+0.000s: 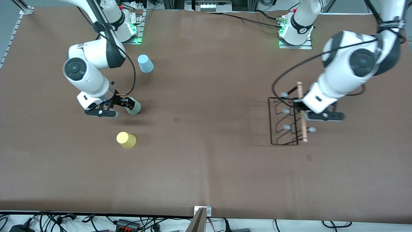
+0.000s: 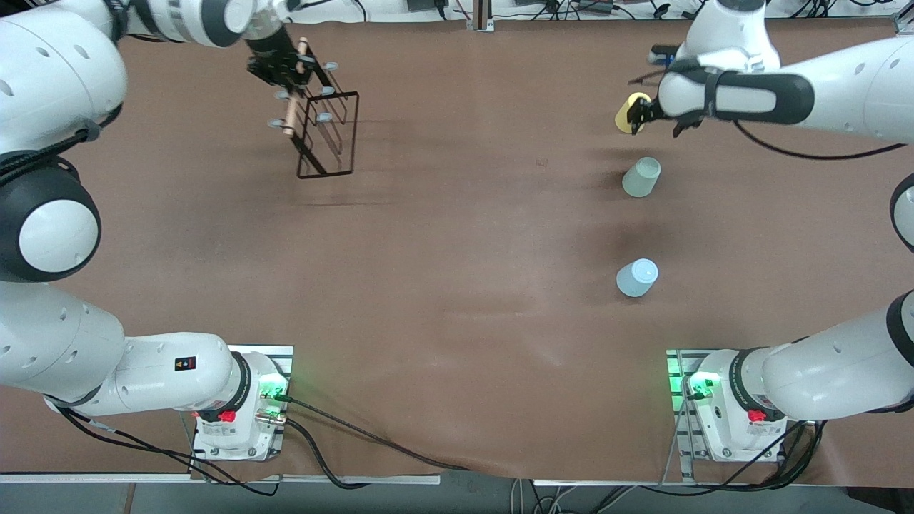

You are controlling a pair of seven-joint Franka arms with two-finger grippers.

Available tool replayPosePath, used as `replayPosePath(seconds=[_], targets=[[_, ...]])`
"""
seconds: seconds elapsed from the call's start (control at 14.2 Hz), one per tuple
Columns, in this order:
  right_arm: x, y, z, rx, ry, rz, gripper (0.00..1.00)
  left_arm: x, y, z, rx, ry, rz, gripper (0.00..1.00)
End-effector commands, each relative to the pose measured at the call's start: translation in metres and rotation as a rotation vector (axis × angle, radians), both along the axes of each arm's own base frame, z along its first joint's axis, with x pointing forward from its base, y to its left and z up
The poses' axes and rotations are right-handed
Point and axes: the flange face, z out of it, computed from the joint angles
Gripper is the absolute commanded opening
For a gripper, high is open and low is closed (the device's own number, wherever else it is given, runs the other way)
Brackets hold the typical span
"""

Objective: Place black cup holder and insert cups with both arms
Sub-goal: 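Slide the rack toward the table middle while the right gripper grasps teal cup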

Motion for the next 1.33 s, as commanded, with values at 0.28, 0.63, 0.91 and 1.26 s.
replayPosePath(seconds=[0.28, 0.63, 0.91, 1.26], targets=[[-0.025, 0.011, -0.019, -0.002, 0.005, 0.022, 1.0, -0.019, -0.134, -0.035, -0.118, -0.044, 0.095, 0.02], [-0.031, 0.007, -0.035, -0.01, 0.028, 0.031, 1.0, -0.033, -0.192, -0.037, -0.161, -0.049, 0.094, 0.02], [-0.04, 0.005, -0.048, -0.005, 0.011, 0.03, 1.0, -0.04, -0.228, -0.042, -0.131, -0.085, -0.005, 0.02], [-0.043, 0.002, -0.06, -0.004, 0.009, 0.027, 1.0, -0.059, -0.256, -0.058, -0.13, -0.054, -0.001, 0.02]])
